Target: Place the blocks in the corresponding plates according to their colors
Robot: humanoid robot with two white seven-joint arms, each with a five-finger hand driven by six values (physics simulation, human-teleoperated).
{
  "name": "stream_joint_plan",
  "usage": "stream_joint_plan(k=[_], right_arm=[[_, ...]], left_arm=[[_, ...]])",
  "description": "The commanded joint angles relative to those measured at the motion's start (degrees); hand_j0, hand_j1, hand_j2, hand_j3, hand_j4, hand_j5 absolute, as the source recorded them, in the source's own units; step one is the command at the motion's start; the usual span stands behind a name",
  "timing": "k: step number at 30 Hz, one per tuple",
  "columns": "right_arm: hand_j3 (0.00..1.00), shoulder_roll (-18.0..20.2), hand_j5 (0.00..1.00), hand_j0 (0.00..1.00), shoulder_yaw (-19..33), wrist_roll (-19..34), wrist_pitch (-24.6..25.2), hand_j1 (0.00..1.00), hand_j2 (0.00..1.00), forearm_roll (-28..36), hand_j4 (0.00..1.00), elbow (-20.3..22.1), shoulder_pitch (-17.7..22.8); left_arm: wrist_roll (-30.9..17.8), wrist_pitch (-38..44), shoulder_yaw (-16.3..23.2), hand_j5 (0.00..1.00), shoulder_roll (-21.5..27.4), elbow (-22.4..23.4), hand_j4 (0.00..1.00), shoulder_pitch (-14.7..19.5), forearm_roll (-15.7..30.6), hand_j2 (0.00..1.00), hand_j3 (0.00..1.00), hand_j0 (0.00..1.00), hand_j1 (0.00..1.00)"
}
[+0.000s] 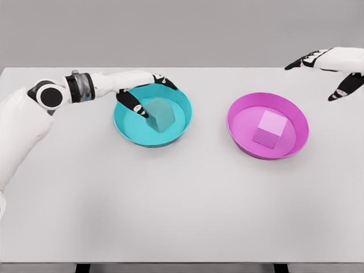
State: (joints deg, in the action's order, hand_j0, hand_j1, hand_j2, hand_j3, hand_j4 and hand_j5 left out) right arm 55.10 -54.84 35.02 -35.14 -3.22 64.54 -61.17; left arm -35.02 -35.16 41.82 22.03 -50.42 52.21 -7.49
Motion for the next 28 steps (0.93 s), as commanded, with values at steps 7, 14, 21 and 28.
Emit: stream_joint_plan(k=[7,14,21,28], right_arm=[[1.0,-3.77,1.0,1.0,1.84,-0.02,0.14,1.0,1.0,-0.03,1.0,-5.48,0.18],[1.0,-3.77,1.0,1.0,1.84,-0.02,0.14,1.0,1.0,-0.74,1.0,-5.48,0.18],[1.0,-3.86,1.0,1.0,1.66,-0.02,0.14,1.0,1.0,-0.91,1.0,-5.48,0.35],[1.0,-3.86,1.0,1.0,1.58,-0.02,0.14,1.0,1.0,-0.74,1.0,-5.48,0.26]], left_arm=[[0.02,0.16,-5.77,1.0,3.89,-4.07,1.0,-0.97,1.16,1.0,1.0,1.0,1.0],[0.02,0.16,-17.56,1.0,16.63,-18.4,1.0,-11.77,15.21,1.0,1.0,1.0,1.0],[0.02,0.16,-22.74,1.0,25.34,-22.53,1.0,-23.46,23.66,1.0,1.0,1.0,1.0],[0.02,0.16,-24.24,1.0,25.78,-22.53,1.0,-27.42,23.66,1.0,1.0,1.0,1.0]])
